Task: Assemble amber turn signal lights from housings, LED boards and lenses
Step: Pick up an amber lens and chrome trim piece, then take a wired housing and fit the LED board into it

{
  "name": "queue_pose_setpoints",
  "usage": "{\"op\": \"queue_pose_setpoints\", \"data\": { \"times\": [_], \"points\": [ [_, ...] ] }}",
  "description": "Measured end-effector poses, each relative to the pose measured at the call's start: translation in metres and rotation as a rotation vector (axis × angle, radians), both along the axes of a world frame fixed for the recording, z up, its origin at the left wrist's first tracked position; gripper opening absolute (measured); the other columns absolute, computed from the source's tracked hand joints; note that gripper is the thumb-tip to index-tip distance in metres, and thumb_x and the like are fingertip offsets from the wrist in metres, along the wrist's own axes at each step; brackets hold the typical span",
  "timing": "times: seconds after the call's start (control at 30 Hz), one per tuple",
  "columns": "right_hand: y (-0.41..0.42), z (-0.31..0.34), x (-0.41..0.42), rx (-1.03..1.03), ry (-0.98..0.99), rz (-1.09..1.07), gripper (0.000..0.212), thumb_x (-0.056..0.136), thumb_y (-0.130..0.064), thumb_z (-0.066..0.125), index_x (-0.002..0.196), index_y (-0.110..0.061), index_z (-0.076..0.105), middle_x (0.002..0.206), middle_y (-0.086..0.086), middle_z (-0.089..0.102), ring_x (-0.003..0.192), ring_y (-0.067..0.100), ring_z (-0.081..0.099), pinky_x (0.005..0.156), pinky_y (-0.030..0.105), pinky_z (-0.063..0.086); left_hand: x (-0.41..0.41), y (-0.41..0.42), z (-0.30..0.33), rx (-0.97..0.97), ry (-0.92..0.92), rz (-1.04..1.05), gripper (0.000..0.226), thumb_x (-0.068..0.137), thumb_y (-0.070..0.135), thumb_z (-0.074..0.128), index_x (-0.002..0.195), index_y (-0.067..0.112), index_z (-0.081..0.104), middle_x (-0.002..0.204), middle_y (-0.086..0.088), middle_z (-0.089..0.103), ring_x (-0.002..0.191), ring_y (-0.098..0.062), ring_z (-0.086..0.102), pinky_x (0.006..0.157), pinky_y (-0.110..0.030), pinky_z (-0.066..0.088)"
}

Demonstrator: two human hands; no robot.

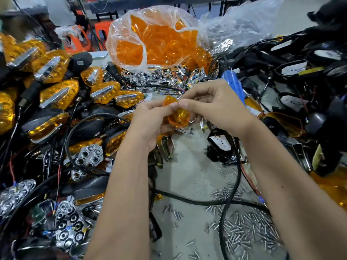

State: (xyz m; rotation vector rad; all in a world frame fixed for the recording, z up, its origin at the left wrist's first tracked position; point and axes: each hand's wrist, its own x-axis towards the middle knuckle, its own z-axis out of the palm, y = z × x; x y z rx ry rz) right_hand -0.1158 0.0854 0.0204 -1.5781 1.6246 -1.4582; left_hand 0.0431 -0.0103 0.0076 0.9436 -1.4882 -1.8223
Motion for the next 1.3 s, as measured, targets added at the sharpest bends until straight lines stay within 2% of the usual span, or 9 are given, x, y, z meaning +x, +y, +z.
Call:
{"op": "queue_pose_setpoints", "data": {
  "times": [0.13, 0.27, 0.43, 0.57, 0.8, 1.03, 1.13, 1.23, 1.3],
  "points": [
    [0.003, 0.001, -0.011, -0.009, -0.008, -0.119, 0.018, 0.095, -0.019, 0.075, 0.084, -0.005, 0.077, 0.070, 0.010, 0.073, 0.054, 0.016, 0.066, 0.052, 0.027, 0.052, 0.002, 0.002, 0.004, -0.209, -0.267, -0.288, 0.024, 0.088, 0.006, 0.076, 0.097, 0.028, 0.080, 0.091, -0.009, 0.078, 0.077, -0.021, 0.074, 0.069, -0.037, 0.062],
    [0.005, -0.001, -0.022, 0.028, 0.018, -0.213, 0.023, 0.096, -0.024, 0.074, 0.080, -0.008, 0.077, 0.071, 0.011, 0.074, 0.054, 0.015, 0.067, 0.051, 0.024, 0.052, -0.006, 0.005, 0.008, -0.466, -0.435, -0.531, 0.015, 0.082, 0.013, 0.086, 0.095, 0.016, 0.079, 0.084, -0.010, 0.078, 0.073, -0.015, 0.071, 0.066, -0.033, 0.059],
    [0.018, 0.002, -0.050, 0.073, 0.071, -0.300, 0.024, 0.092, -0.030, 0.075, 0.072, -0.017, 0.076, 0.068, 0.003, 0.074, 0.054, 0.014, 0.067, 0.052, 0.026, 0.051, -0.014, 0.010, 0.004, -0.584, -0.463, -0.515, 0.014, 0.080, 0.032, 0.087, 0.089, 0.024, 0.081, 0.080, 0.005, 0.075, 0.068, -0.004, 0.066, 0.067, -0.023, 0.053],
    [0.032, 0.004, -0.072, 0.120, 0.085, -0.391, 0.023, 0.092, -0.028, 0.075, 0.073, -0.016, 0.076, 0.069, 0.003, 0.075, 0.051, 0.013, 0.064, 0.051, 0.028, 0.049, -0.020, 0.013, 0.004, -0.670, -0.412, -0.344, 0.014, 0.087, 0.042, 0.081, 0.086, 0.028, 0.080, 0.085, 0.002, 0.076, 0.084, -0.019, 0.070, 0.082, -0.043, 0.059],
    [0.039, 0.015, -0.070, 0.447, 0.307, -0.230, 0.011, 0.086, -0.030, 0.083, 0.082, -0.021, 0.077, 0.071, 0.001, 0.075, 0.055, 0.007, 0.063, 0.054, 0.028, 0.051, -0.041, 0.036, 0.008, -0.679, -0.647, -0.468, 0.054, 0.067, 0.053, 0.092, 0.106, 0.029, 0.064, 0.092, 0.004, 0.072, 0.082, -0.012, 0.068, 0.080, -0.034, 0.057],
    [0.040, 0.025, -0.059, 0.647, 0.493, -0.213, 0.022, 0.078, -0.007, 0.086, 0.082, -0.027, 0.077, 0.075, -0.007, 0.077, 0.070, 0.003, 0.070, 0.073, 0.025, 0.055, -0.048, 0.041, 0.003, -0.492, -0.621, -0.386, 0.070, 0.063, 0.035, 0.099, 0.114, 0.024, 0.053, 0.102, 0.001, 0.073, 0.098, -0.017, 0.069, 0.095, -0.045, 0.055],
    [0.043, 0.029, -0.063, 0.703, 0.521, -0.278, 0.017, 0.079, -0.012, 0.086, 0.077, -0.027, 0.079, 0.073, -0.008, 0.075, 0.077, 0.010, 0.069, 0.079, 0.031, 0.055, -0.052, 0.046, 0.004, -0.406, -0.594, -0.350, 0.071, 0.064, 0.028, 0.100, 0.116, 0.022, 0.052, 0.110, -0.002, 0.070, 0.103, -0.022, 0.067, 0.094, -0.046, 0.054],
    [0.043, 0.028, -0.064, 0.717, 0.540, -0.360, 0.015, 0.081, -0.018, 0.084, 0.072, -0.028, 0.078, 0.072, -0.007, 0.074, 0.082, 0.015, 0.069, 0.080, 0.034, 0.057, -0.052, 0.046, 0.005, -0.302, -0.488, -0.311, 0.063, 0.069, 0.009, 0.095, 0.118, 0.015, 0.055, 0.104, -0.004, 0.070, 0.095, -0.018, 0.070, 0.076, -0.034, 0.054],
    [0.041, 0.026, -0.063, 0.626, 0.535, -0.426, 0.010, 0.083, -0.021, 0.082, 0.075, -0.026, 0.078, 0.076, -0.004, 0.074, 0.080, 0.016, 0.067, 0.074, 0.030, 0.055, -0.049, 0.044, 0.007, -0.211, -0.351, -0.275, 0.051, 0.074, -0.012, 0.084, 0.115, 0.006, 0.059, 0.093, -0.007, 0.069, 0.073, -0.009, 0.072, 0.060, -0.025, 0.056]
  ]
}}
